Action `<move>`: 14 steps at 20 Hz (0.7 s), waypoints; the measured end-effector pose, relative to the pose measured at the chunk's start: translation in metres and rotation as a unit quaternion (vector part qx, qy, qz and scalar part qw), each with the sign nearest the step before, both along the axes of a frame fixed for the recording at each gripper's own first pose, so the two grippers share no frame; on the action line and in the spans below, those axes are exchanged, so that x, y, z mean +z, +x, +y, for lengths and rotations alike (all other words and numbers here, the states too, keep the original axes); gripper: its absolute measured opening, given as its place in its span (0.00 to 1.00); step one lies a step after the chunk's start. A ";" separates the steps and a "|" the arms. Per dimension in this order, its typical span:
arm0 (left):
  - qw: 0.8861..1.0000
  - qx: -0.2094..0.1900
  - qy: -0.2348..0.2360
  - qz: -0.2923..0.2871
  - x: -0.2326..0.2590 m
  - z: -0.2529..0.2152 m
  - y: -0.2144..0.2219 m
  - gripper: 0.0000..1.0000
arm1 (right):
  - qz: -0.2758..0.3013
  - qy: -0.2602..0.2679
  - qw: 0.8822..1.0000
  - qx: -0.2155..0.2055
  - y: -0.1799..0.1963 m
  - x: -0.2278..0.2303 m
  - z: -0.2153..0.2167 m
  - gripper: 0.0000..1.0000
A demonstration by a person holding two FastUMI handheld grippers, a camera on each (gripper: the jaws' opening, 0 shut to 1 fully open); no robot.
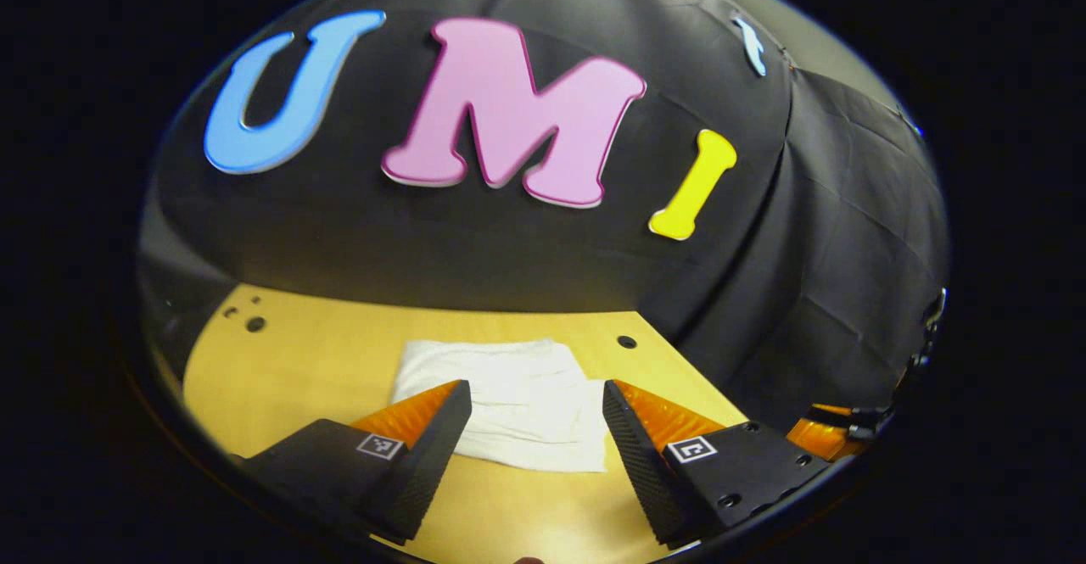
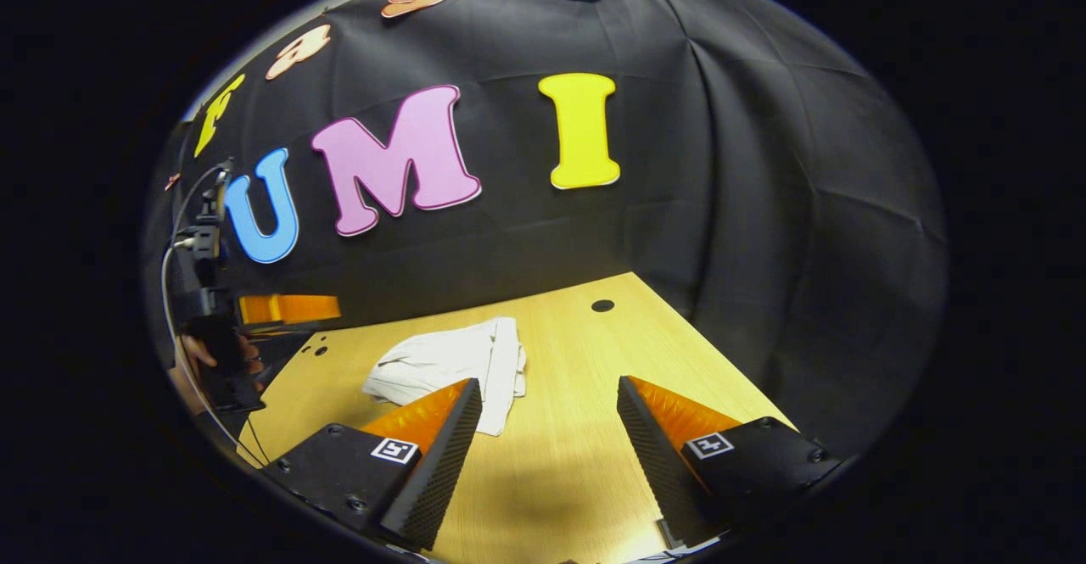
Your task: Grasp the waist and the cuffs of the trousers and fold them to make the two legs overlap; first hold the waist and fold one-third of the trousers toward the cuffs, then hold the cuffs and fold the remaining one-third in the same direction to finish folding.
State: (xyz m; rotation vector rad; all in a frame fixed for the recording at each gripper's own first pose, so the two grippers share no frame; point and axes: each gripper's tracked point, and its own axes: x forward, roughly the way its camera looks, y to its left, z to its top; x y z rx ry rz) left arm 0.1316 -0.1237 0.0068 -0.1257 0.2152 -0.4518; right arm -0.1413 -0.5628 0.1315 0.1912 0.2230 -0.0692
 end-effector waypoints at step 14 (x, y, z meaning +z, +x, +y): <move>0.987 0.153 -0.017 -0.048 -0.034 0.168 -0.211 0.97 | -0.015 -0.027 0.997 0.065 -0.111 0.014 0.103 0.98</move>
